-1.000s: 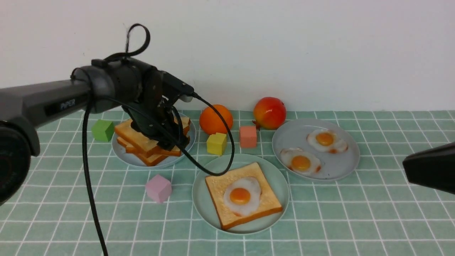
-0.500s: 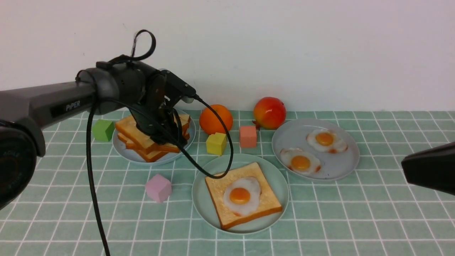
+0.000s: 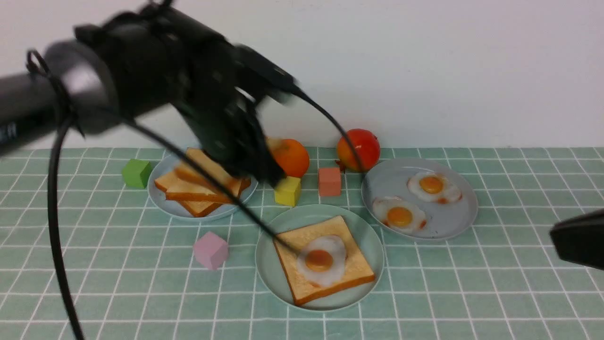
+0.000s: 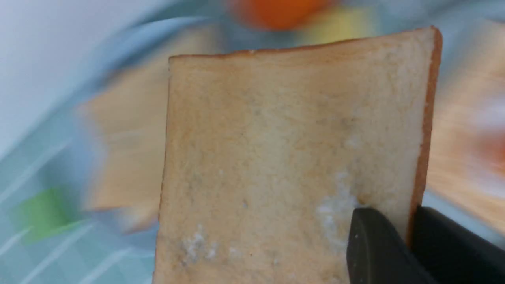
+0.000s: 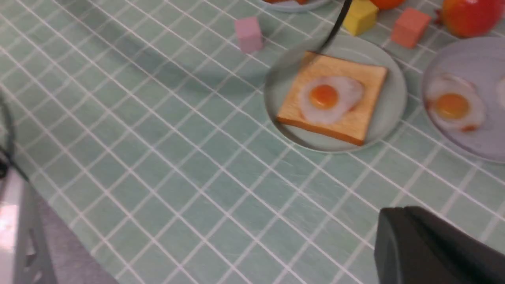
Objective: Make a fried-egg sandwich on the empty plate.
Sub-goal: Use the left arm to place a slice of bread on the fried egg in the middle
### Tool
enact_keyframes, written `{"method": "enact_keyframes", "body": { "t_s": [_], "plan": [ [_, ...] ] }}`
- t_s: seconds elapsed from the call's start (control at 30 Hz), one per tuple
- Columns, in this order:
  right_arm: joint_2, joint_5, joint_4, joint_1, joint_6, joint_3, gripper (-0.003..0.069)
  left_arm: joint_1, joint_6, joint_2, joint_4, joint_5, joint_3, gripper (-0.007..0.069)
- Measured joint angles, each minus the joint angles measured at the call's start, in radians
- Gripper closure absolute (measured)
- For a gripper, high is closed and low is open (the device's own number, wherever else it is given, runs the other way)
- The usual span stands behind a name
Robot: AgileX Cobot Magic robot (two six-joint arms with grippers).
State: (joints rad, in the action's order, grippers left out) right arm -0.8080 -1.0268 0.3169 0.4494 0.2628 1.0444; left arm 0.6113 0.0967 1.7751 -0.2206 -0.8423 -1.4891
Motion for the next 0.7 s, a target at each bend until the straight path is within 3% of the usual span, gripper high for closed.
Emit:
{"method": "enact_keyframes", "body": {
  "t_s": [0.23, 0.7],
  "plan": [
    [0.097, -0.016, -0.089, 0.000, -0.057, -0.016, 0.0654, 0.203, 0.029, 0.031, -0.078, 0.127, 0.141, 0.0517],
    [0.160, -0.037, -0.092, 0.000, -0.079, -0.063, 0.0651, 0.218, 0.035, 0.103, -0.190, 0.258, 0.144, 0.0534]
  ]
}}
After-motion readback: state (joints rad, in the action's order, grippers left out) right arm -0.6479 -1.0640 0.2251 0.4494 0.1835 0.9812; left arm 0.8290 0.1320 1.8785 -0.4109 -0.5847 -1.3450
